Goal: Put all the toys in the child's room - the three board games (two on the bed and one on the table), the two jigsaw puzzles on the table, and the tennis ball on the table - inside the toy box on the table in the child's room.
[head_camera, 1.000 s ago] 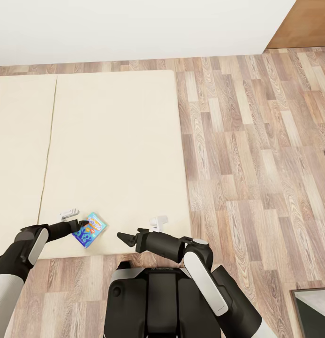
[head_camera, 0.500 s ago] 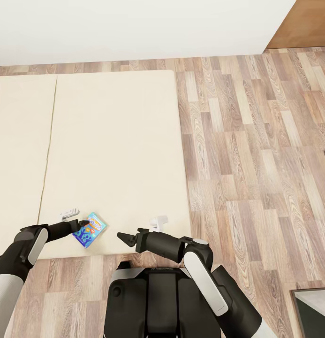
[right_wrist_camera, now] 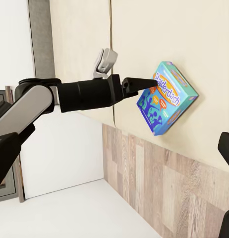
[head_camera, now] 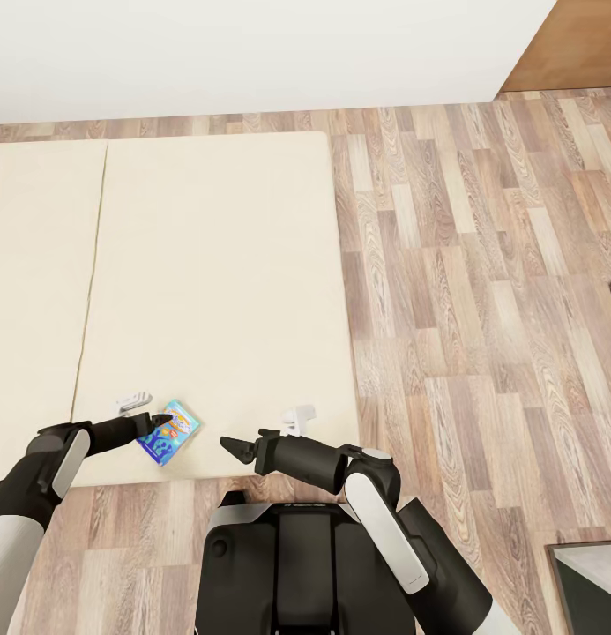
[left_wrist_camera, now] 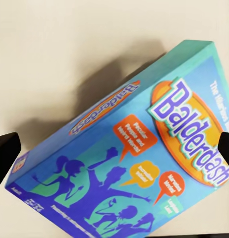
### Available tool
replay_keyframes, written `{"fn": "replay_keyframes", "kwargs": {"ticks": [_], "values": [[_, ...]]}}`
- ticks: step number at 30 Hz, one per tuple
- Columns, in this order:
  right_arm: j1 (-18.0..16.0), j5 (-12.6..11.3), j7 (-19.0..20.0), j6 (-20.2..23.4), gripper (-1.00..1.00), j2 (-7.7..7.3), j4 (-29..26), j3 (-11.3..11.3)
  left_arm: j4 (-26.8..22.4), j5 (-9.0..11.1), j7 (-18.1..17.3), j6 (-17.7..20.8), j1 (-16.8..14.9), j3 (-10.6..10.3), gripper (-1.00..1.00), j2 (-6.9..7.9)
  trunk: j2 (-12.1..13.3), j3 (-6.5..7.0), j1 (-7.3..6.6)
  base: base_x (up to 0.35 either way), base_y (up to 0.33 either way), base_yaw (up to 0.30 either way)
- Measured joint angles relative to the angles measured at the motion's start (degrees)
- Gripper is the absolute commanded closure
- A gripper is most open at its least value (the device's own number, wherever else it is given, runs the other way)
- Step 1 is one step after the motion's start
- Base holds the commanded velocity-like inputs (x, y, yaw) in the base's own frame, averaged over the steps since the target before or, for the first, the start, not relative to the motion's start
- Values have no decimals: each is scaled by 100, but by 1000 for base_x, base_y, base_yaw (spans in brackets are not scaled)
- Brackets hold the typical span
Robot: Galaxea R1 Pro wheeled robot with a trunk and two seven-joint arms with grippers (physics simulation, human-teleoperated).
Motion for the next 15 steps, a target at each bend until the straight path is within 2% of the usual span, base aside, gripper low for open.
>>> {"fn": "replay_keyframes", "kwargs": {"ticks": [15], "values": [[0, 0, 0, 0, -100, 0, 0, 2, 31, 5, -34, -9, 0, 0, -100, 9, 0, 0, 0, 0, 0, 0]]}}
